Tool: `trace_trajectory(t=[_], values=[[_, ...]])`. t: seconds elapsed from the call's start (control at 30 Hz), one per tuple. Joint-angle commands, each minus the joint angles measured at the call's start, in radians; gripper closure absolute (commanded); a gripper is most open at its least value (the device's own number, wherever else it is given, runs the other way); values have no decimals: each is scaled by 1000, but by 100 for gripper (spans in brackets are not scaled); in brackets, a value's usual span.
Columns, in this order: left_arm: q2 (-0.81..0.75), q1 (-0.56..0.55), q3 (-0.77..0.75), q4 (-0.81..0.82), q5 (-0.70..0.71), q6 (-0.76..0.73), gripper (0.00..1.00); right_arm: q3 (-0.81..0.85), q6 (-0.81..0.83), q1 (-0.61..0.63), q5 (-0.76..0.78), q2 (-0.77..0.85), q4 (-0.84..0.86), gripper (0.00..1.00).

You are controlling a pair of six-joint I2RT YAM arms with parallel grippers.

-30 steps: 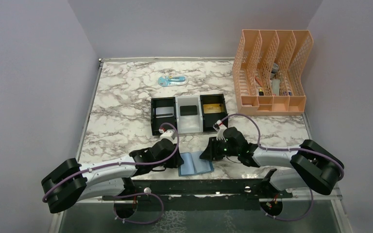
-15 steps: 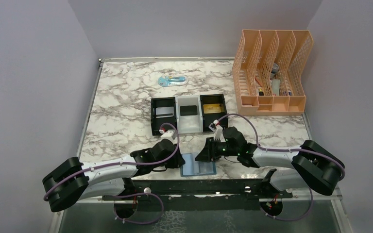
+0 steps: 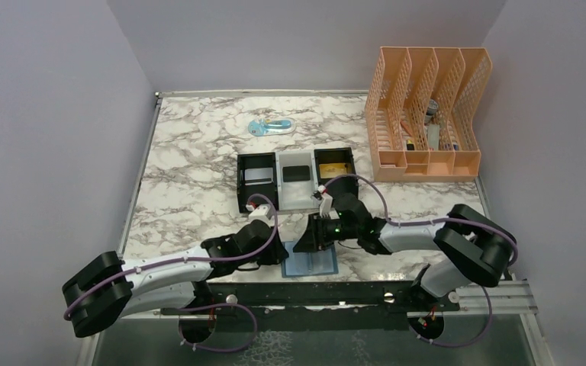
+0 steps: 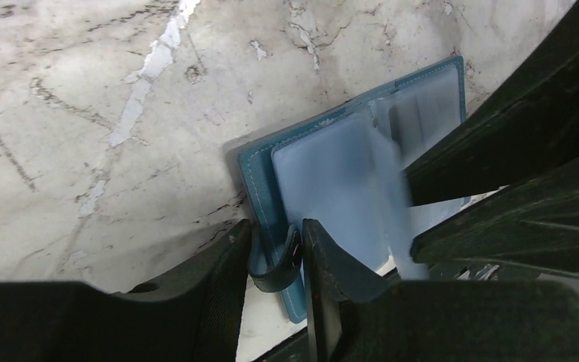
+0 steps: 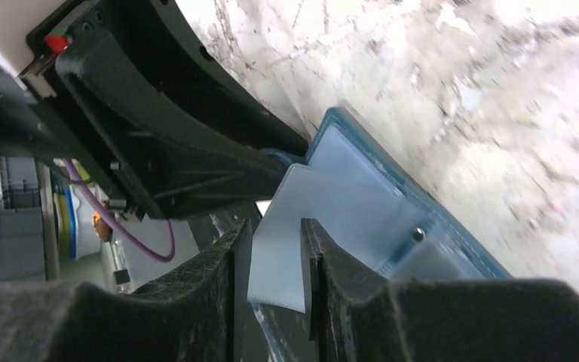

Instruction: Take the credit cards out of the card holder

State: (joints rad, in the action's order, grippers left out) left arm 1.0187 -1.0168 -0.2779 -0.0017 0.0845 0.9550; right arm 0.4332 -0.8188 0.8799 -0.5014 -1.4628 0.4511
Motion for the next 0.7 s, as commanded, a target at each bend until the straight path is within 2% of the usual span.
trace_trajectory(t=[0.0, 0.17, 0.27, 0.33, 0.53, 0.67], values=[[-80, -5, 11, -92, 75, 24, 64, 87, 16, 40, -16, -93, 41, 68], [-206, -5, 3, -226, 130, 44, 51, 121, 55, 50, 33, -84, -34, 65], [-267, -5, 4, -271, 145, 54, 47, 129, 81, 50, 61, -34, -101, 64], [-288, -5, 6, -279, 140, 54, 45, 117, 91, 49, 111, 35, -151, 64], [-270, -6, -4, -250, 83, 24, 37, 56, 69, 49, 389, 266, -401, 64], [-251, -6, -9, -214, 38, -9, 33, -22, 28, 50, 455, 381, -493, 64]])
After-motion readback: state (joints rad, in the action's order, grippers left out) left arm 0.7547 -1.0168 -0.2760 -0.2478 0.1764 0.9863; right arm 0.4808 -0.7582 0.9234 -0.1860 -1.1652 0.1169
